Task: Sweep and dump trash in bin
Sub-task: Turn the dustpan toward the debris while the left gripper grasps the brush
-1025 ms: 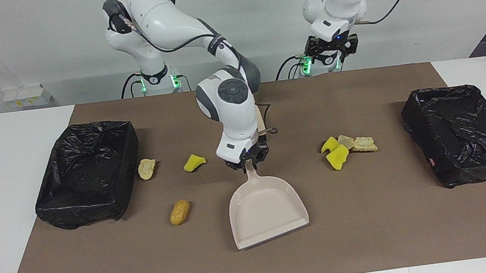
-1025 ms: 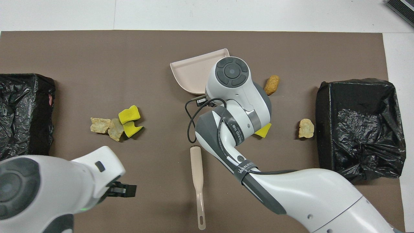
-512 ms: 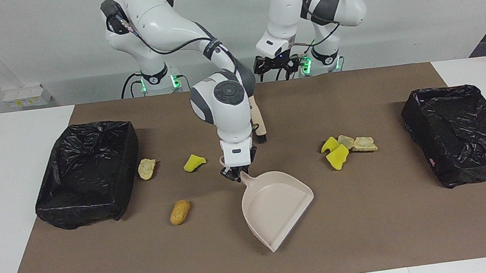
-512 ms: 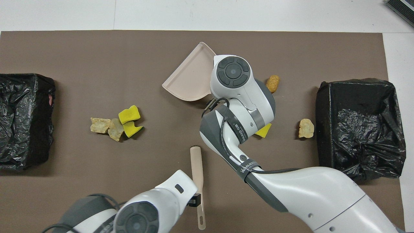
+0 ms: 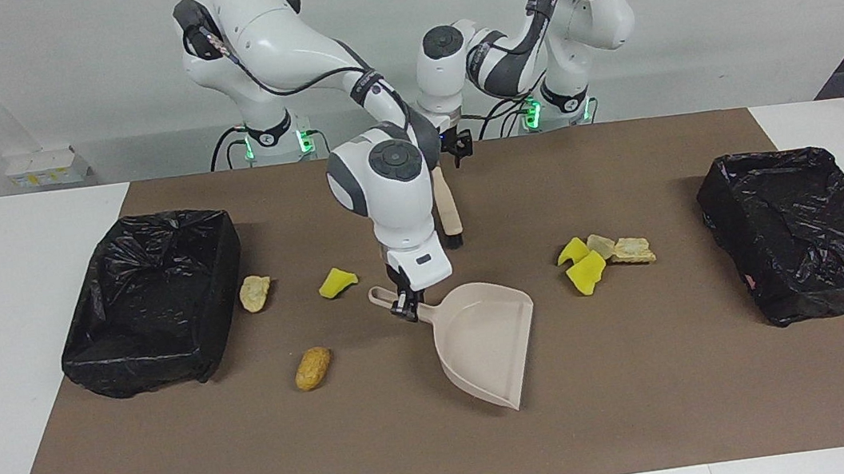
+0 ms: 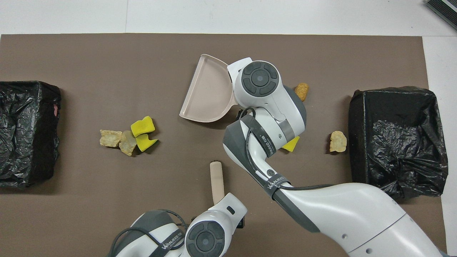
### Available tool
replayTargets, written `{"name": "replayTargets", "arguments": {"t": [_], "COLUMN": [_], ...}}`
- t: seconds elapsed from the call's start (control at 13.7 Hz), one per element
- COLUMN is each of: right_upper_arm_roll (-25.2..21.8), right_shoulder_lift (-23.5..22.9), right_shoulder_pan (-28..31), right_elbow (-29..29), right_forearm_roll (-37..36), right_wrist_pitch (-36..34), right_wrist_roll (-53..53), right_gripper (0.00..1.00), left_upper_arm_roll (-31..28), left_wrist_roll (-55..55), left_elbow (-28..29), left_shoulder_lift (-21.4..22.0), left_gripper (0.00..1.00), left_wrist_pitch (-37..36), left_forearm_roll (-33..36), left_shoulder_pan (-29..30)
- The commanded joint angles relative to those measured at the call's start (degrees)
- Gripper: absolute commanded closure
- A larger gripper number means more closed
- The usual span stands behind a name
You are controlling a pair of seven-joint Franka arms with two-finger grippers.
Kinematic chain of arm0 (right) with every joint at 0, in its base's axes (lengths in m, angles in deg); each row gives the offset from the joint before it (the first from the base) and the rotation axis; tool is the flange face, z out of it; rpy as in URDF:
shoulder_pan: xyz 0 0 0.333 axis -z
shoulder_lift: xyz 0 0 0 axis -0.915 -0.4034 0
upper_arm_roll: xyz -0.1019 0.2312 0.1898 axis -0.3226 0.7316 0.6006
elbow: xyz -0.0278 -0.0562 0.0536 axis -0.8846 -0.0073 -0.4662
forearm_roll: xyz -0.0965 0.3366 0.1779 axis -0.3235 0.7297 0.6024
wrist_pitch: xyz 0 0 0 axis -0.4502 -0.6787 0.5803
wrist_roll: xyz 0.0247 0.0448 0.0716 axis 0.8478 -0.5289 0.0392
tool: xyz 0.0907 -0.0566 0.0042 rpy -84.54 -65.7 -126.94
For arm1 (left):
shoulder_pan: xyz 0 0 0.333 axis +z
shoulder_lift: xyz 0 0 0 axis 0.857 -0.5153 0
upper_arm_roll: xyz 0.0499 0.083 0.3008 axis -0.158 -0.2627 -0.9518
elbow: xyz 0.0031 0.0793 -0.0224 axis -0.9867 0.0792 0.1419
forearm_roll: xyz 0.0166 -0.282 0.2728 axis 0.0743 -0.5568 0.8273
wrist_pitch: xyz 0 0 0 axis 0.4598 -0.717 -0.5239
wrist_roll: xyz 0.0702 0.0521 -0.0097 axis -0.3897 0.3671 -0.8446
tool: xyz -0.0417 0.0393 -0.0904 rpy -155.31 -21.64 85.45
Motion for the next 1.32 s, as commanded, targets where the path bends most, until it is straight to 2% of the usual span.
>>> {"name": "replayTargets", "arguments": {"t": [0.0, 0.07, 0.22, 0.29, 0.37, 0.44, 0.51, 0.73, 0.95, 1.1, 1.24], "right_upper_arm_roll": [0.7, 0.7, 0.6, 0.8, 0.9, 1.1, 1.1, 1.2, 1.3, 1.3, 1.3], "right_shoulder_lift": [0.3, 0.4, 0.7, 0.7, 0.7, 0.7, 0.7, 0.8, 1.4, 1.4, 1.7], "right_shoulder_pan": [0.7, 0.8, -0.1, 0.4, 0.5, 0.1, 0.1, 0.1, -0.3, -0.1, -0.3], "right_elbow": [0.0, 0.0, 0.0, 0.1, 0.2, 0.2, 0.2, 0.0, -0.6, -1.1, -1.4], "right_forearm_roll": [-1.3, -1.3, -1.7, -2.2, -2.2, -2.2, -2.3, -2.2, -2.2, -2.2, -2.1], "right_wrist_pitch": [0.7, -0.1, -1.3, -3.8, -6.1, -7.5, -8.3, -8.3, -7.9, -7.0, -6.9], "right_wrist_roll": [-8.9, -11.6, -13.0, -14.8, -15.7, -15.9, -16.0, -18.6, -21.6, -26.1, -26.3], "right_gripper": [1.0, 1.0, 1.0, 1.0, 1.0, 1.0, 1.0, 1.0, 1.0, 1.0, 1.0], "left_upper_arm_roll": [-1.1, -1.1, -1.0, -1.0, -1.0, -1.0, -1.0, -1.6, -1.8, -1.8, -1.9], "left_wrist_roll": [-0.9, -1.2, -1.1, -1.2, -1.3, -2.0, -2.1, -1.2, 2.9, 7.1, 11.3], "left_elbow": [0.0, 0.0, 0.5, 0.6, 1.0, 1.0, 1.0, 0.2, -0.9, -0.9, -0.9], "left_shoulder_lift": [0.0, 0.0, 0.1, 0.1, 0.2, 0.0, 0.1, 1.1, 3.6, 7.9, 12.9], "left_gripper": [0.08, 0.29, 0.4, 0.52, 0.74, 0.92, 1.0, 1.0, 1.0, 1.0, 1.0], "left_wrist_pitch": [0.2, 0.1, -0.2, -0.3, -0.4, -0.6, -2.1, -8.1, -15.2, -21.1, -29.3], "left_forearm_roll": [-0.5, -0.5, -0.5, -0.6, -0.6, -0.6, -0.6, -0.6, -0.6, -0.6, -0.6], "left_shoulder_pan": [-1.8, -1.9, -1.9, -2.7, -3.0, -3.1, -3.1, -1.8, 2.6, 6.9, 13.0]}}
